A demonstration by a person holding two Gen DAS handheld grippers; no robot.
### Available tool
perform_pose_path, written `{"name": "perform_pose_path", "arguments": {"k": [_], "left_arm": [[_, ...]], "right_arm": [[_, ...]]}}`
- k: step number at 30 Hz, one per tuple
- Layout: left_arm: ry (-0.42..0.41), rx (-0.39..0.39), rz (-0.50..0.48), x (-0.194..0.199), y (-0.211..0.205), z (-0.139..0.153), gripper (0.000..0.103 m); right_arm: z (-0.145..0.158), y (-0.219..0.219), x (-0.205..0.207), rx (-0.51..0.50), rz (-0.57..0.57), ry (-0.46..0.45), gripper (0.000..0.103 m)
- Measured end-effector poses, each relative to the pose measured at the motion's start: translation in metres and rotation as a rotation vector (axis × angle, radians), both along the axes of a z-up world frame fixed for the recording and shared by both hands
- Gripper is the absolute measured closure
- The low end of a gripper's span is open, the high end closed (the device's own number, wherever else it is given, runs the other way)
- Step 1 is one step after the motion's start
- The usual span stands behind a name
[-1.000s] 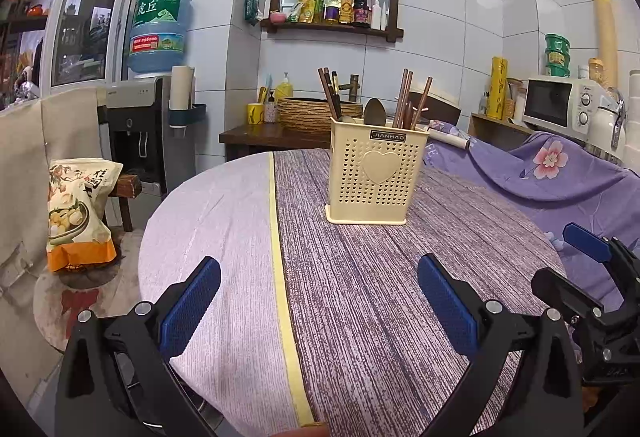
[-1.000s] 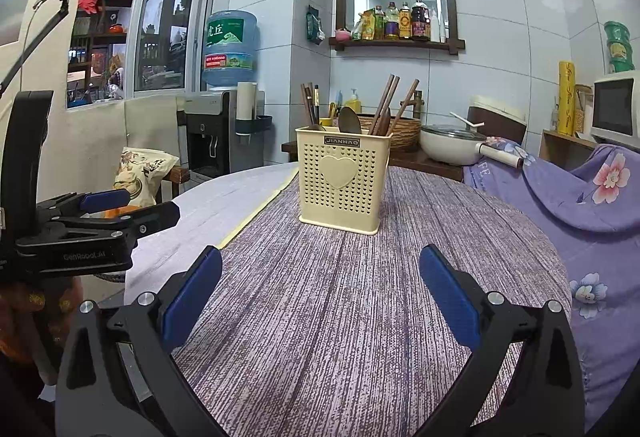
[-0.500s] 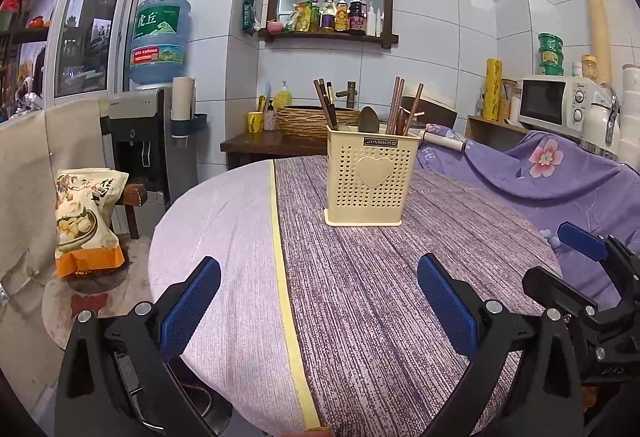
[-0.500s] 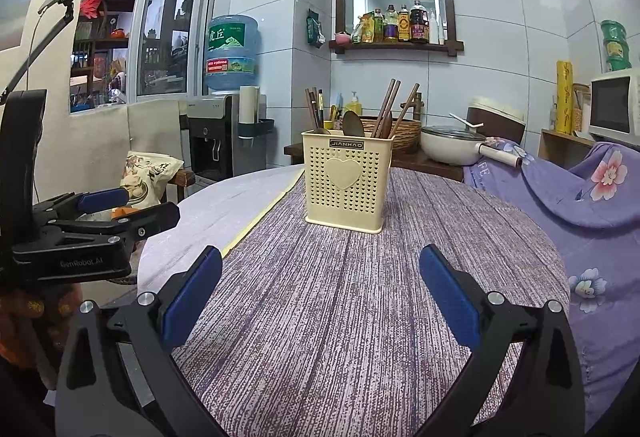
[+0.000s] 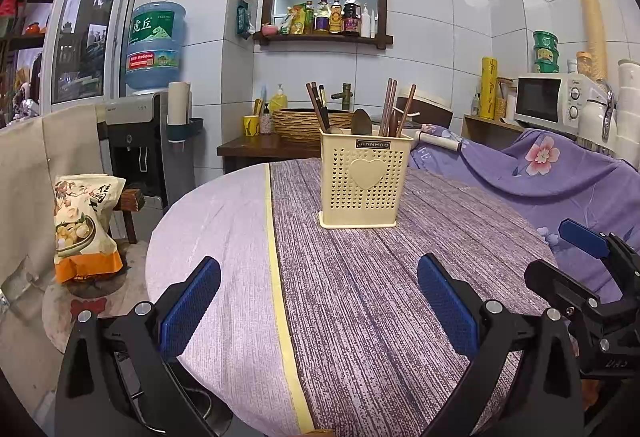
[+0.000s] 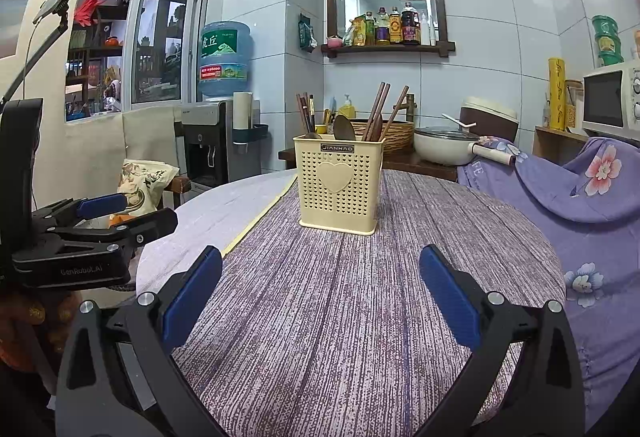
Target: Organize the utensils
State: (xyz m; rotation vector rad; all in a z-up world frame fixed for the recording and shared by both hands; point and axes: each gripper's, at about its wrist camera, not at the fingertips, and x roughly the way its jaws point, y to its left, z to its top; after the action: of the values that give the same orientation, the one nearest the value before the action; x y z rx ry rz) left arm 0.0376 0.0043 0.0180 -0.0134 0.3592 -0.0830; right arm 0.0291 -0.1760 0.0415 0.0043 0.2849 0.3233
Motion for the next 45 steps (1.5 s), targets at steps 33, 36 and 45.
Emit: {"name": "perform_pose_path", "arguments": {"k": [33,36,45], "left_arm": [[0.007,0.011,-0.003,0.0001,-0.0028,-0.0015,0.006],[0.008,0.010,-0.005,0.0002,-0.0027,-0.0014,0.006],[0.016,0.001,-0.008,0.0013,0.0020,-0.0035,0.006]], "right_arm": [[-0.0012,0.0002,0.0013,-0.002,-0.008,0.005,0.006],[-0.0017,-0.0002,0.0024,-0.002,-0.007,0.007,0.006],[-0.0057,-0.0013,0.0026,-0.001,-0.010,0.010,0.006]]}}
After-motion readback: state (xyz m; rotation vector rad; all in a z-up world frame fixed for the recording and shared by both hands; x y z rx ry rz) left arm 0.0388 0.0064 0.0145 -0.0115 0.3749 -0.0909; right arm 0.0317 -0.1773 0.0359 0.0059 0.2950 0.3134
